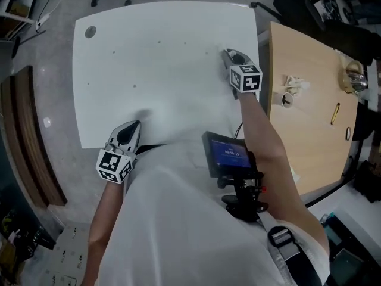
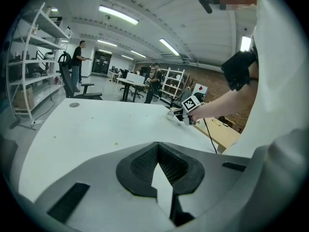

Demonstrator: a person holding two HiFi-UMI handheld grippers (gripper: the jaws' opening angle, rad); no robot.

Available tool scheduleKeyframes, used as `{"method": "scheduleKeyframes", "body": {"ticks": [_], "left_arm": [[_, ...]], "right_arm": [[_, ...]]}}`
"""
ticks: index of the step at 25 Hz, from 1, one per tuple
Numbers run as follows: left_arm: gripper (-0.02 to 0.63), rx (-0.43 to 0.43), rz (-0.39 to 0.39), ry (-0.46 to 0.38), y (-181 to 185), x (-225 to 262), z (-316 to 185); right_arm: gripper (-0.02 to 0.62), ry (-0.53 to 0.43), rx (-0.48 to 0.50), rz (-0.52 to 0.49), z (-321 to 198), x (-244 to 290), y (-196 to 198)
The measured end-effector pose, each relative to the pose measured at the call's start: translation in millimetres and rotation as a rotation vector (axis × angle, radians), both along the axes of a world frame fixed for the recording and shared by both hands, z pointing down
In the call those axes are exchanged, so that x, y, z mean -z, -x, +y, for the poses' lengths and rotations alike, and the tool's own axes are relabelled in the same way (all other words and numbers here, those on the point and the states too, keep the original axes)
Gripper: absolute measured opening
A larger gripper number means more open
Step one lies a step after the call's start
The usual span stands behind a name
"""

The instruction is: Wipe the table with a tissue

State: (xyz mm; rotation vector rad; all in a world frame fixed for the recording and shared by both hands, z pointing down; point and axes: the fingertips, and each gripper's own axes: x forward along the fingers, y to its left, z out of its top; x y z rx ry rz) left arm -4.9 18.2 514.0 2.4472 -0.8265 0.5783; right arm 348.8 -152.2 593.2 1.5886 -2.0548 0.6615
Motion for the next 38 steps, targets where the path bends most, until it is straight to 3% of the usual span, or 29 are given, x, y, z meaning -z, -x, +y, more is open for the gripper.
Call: {"method": "scheduleKeyframes", "body": {"ticks": [11, 17, 23, 26, 29, 32, 38], "left_arm": [[0.003, 0.084, -0.012, 0.022, 10.2, -6.3, 2.5], [0.003, 0.087, -0.022, 0.017, 7.9, -3.8, 7.5], [0.003, 0.096, -0.037, 0.006, 15.9, -1.4, 7.2], [0.003, 0.096, -0.038, 0.004, 16.3, -0.9, 5.4], [0.003, 0.088, -0.036, 0.002, 12.7, -0.4, 5.4], [0.003, 0.083, -0.032, 0.002, 10.6, -0.1, 6.3], [0.003, 0.085, -0.032, 0.006, 13.4, -0.8, 6.3]], "right_arm": [[0.044, -0.035, 0.106, 0.189, -11.2, -14.5, 24.6], [0.028, -0.036, 0.252, 0.253, -13.9, -17.6, 56.3], [0.029, -0.051, 0.338, 0.333, -9.2, -14.5, 53.2], [0.041, -0.068, 0.304, 0.360, -9.5, -11.5, 45.5], [0.152, -0.068, 0.244, 0.343, -9.7, -8.7, 35.3], [0.185, -0.084, 0.169, 0.315, -10.0, -0.1, 26.6], [0.191, 0.014, 0.006, 0.090, -12.6, -20.4, 11.8]]}}
